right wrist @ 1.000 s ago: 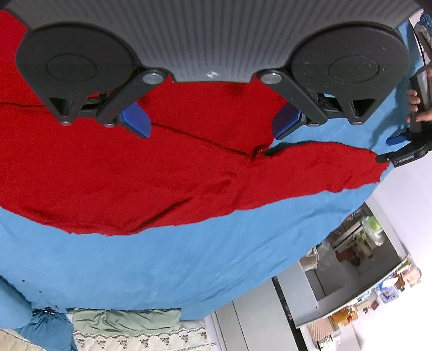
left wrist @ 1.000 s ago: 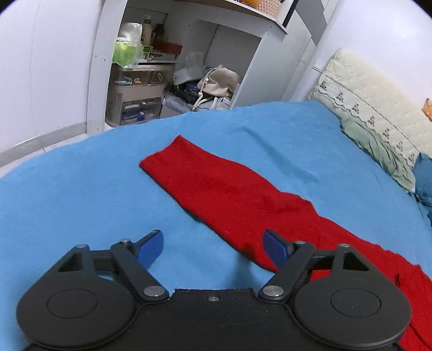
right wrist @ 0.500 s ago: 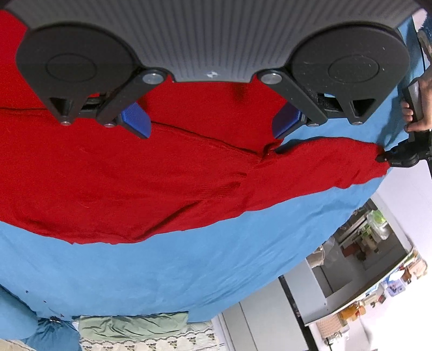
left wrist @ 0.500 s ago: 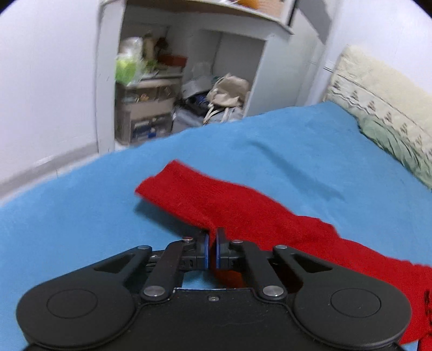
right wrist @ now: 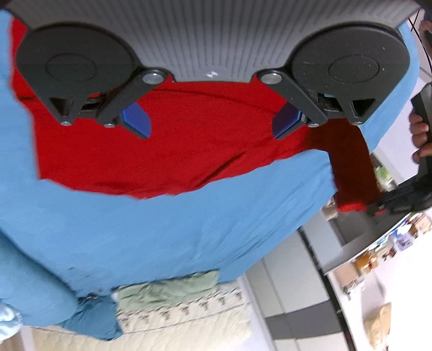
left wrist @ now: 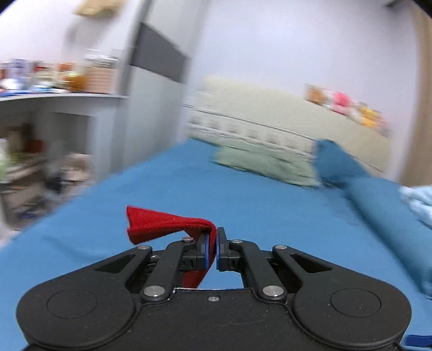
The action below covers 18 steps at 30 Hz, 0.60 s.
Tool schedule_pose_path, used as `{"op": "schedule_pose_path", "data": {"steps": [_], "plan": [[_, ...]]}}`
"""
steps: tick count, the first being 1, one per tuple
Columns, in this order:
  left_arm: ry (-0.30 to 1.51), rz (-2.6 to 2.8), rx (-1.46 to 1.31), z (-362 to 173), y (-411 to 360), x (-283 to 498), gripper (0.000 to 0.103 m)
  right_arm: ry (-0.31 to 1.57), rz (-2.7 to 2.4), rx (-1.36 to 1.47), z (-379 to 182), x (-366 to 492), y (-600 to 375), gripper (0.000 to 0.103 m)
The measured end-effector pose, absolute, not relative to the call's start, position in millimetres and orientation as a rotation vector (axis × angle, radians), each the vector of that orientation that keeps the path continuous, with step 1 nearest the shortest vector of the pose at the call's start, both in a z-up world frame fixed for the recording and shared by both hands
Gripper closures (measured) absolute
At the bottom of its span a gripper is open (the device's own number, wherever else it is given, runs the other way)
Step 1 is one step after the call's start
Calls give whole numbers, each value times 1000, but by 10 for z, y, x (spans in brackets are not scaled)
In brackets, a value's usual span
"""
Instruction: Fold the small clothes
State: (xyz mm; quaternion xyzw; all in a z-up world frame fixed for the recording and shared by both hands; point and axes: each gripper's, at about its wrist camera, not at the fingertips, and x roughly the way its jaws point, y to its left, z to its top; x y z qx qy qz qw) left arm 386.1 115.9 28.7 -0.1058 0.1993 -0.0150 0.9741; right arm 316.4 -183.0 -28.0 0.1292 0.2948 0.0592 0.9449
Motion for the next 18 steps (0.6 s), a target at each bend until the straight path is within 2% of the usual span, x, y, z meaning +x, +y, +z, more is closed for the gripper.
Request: {"op": "schedule_pose_path", "data": {"steps": [4, 8, 12, 16, 17, 18], "plan": [[499, -184, -165, -115, 71, 4066, 99, 592, 50, 263, -263, 3008, -2257, 0], [672, -240, -101, -924, -660, 4125, 99, 635, -8, 259, -433, 2925, -2636, 0], [752, -261, -52, -1395, -903, 4065, 99, 678, -33, 251, -643, 2867, -2859, 0], [734, -286, 8, -1327, -930, 4062, 97, 685, -37, 264, -750, 2849, -2980, 0], [724, -293, 5, -1273, -870, 4055, 95, 680, -36, 268, -737, 2853, -2987, 0], [710, -307, -2, -1184, -844, 4028, 73, 672, -32, 271, -709, 2853, -2983, 0]]}}
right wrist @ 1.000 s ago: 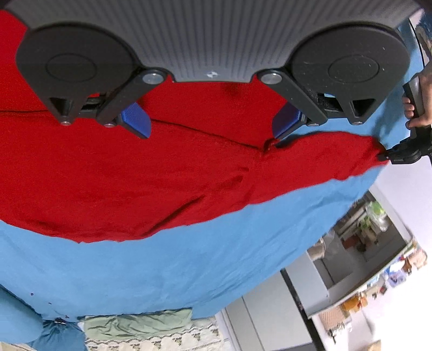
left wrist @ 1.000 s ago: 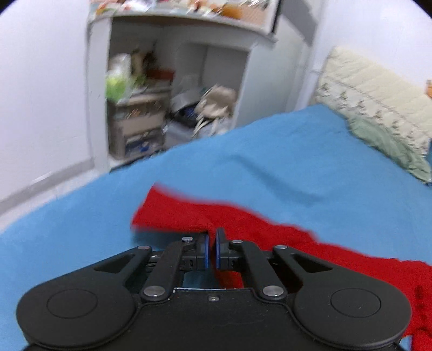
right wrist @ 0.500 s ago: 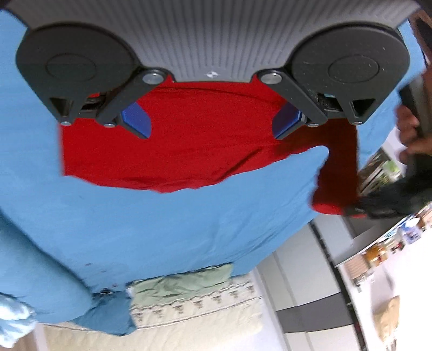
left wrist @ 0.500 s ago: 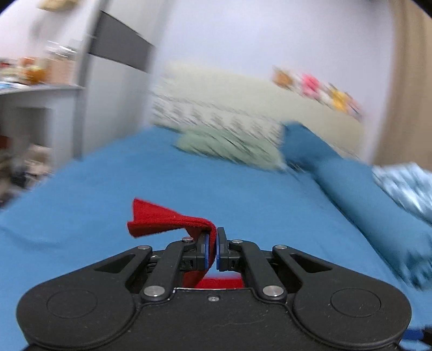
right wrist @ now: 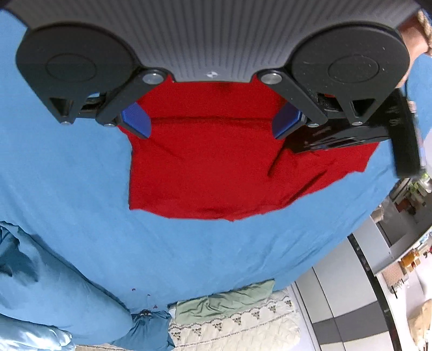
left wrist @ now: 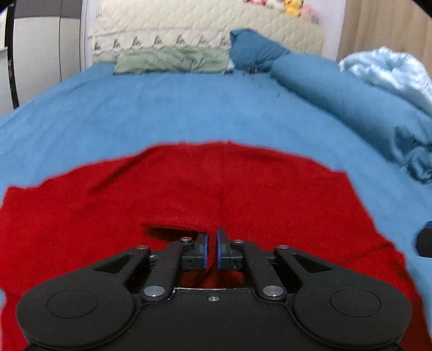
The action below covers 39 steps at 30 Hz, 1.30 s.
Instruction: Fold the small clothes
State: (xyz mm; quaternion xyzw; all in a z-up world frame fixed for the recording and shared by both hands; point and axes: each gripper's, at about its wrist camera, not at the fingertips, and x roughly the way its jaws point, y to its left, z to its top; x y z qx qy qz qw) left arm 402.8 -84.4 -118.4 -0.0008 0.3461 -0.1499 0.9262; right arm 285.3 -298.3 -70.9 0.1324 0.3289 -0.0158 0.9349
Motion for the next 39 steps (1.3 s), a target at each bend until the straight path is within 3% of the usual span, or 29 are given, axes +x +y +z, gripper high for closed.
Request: {"op": "schedule_pose_path", "data": {"steps": [1, 3, 5, 18, 22, 25, 27, 28, 39], "plan": [[694, -323, -7, -1089, -785, 3991, 43, 662, -29, 271, -654, 2888, -2956, 0], [638, -313, -4, -901, -614, 3854, 21, 644, -12, 256, -530, 2940, -2894, 0], [598, -275, 22, -765, -409, 3691, 11, 671, 18, 219, -451, 3045, -2778, 0], [663, 55, -21, -1210, 584, 3587, 11, 766, 160, -342, -1005, 3994, -1203, 1], [691, 35, -18, -1301, 651, 3631, 11, 789, 140, -537, -1302, 4232, -893, 30], [728, 20, -7, -1430, 695, 3644, 11, 791, 160, -606, -1462, 4312, -786, 41], [734, 18, 3, -1442, 699, 3574, 11, 784, 178, -645, -1529, 4360, -698, 63], [736, 16, -1, -1450, 701, 3575, 11, 790, 189, -642, -1540, 4376, -679, 81], [764, 1, -1, -1572, 717, 3593, 11, 643, -41, -250, -707, 4451, -1688, 83]]}}
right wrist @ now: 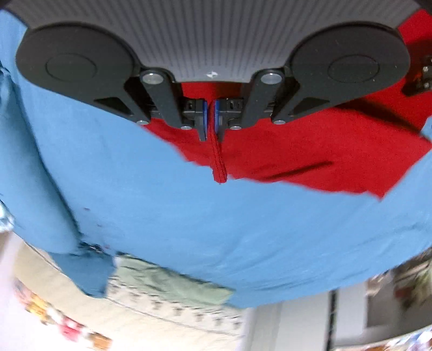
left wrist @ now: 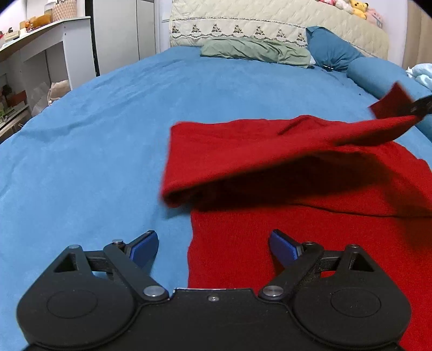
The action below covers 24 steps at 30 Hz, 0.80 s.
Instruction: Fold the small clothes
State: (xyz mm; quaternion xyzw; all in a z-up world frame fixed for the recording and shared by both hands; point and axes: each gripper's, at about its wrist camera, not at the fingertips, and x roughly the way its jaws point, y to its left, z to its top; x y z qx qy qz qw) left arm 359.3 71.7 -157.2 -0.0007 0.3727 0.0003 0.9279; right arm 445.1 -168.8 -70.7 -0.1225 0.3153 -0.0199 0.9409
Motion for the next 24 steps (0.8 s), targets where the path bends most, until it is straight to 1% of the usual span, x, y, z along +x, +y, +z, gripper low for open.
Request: {"op": "schedule_pose_path", "data": {"steps": [8, 13, 17, 21, 23, 24], "plan": [[707, 76, -68, -1620, 907, 3904, 11, 618, -129, -150, -526, 4406, -2205, 83], [704, 105, -115, -1615, 1014, 3923, 12, 578, -191, -53, -543, 4300, -2541, 83], [723, 130, -63, -1632, 960, 3863, 12, 589, -210, 24, -820, 4120, -2800, 83], [747, 143, -49, -1621, 972, 3738, 12, 638, -225, 56, -1262, 3946, -2900, 83], [753, 127, -48, -1544, 1007, 3656, 13, 652, -227, 115, -1416, 3825, -2973, 80], [741, 108, -49, -1492, 1004, 3631, 13, 652, -233, 137, -1461, 3757, -3008, 76]]}}
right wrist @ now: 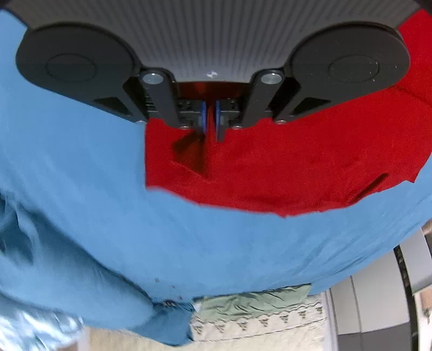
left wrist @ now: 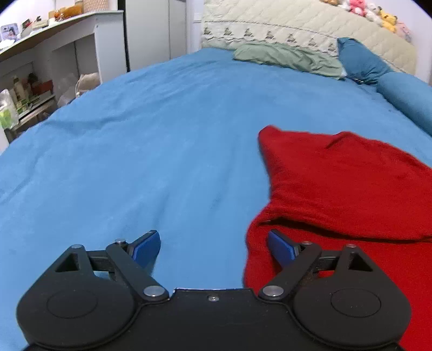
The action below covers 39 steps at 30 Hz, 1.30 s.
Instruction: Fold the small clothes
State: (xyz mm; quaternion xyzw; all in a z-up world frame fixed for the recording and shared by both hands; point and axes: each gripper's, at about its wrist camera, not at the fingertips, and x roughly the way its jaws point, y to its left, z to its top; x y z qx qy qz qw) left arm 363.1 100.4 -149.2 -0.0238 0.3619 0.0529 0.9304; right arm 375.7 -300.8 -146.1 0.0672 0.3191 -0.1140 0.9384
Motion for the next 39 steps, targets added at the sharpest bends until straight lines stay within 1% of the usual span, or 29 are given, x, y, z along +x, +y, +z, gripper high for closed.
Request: {"op": "schedule_pose_path", "data": {"steps": [1, 2, 3, 4, 5, 6, 7, 8, 12, 17, 22, 26, 28, 31, 33, 36, 39], "plan": [[723, 86, -49, -1439, 1005, 3607, 13, 644, -241, 153, -1486, 3676, -3035, 63], [693, 54, -47, -1357, 974, 3596, 12, 636, -250, 159, -1486, 3616, -3049, 45], [668, 27, -43, -1288, 935, 3613, 11, 613, -252, 154, -1465, 3525, -3052, 37], [646, 1, -36, -1223, 886, 3648, 7, 583, -250, 135, -1428, 3412, -3023, 26], [630, -29, -26, -1171, 823, 3700, 5, 553, -251, 112, -1388, 3314, -2978, 18], [621, -69, -16, -1125, 749, 3790, 5, 513, -247, 85, -1326, 3237, -2938, 13], [618, -101, -10, -1092, 681, 3886, 5, 485, -232, 67, -1284, 3207, -2903, 2], [615, -125, -8, -1075, 631, 3962, 5, 468, -203, 56, -1249, 3240, -2891, 0], [616, -214, -25, -1093, 477, 4212, 5, 503, -88, 17, -1272, 3479, -2764, 0], [621, -253, 34, -1323, 479, 4453, 5, 606, -107, 78, -1556, 3787, -2881, 0], [639, -288, -26, -1562, 564, 4705, 5, 594, -89, 66, -1641, 3726, -2862, 0], [680, -230, 3, -1665, 598, 4920, 5, 592, -78, 74, -1657, 3723, -2938, 0], [708, -224, -56, -1711, 708, 5020, 2, 596, -75, 85, -1656, 3739, -2952, 0], [706, -219, -125, -1627, 809, 4996, 3, 598, -78, 79, -1627, 3749, -2941, 0], [659, -255, -150, -1489, 820, 4875, 3, 578, -65, 85, -1570, 3700, -2914, 0], [578, -332, -96, -1323, 722, 4743, 3, 542, -44, 100, -1492, 3646, -2886, 0], [606, -352, -54, -1387, 630, 4875, 2, 542, -34, 127, -1498, 3685, -2879, 0]]}}
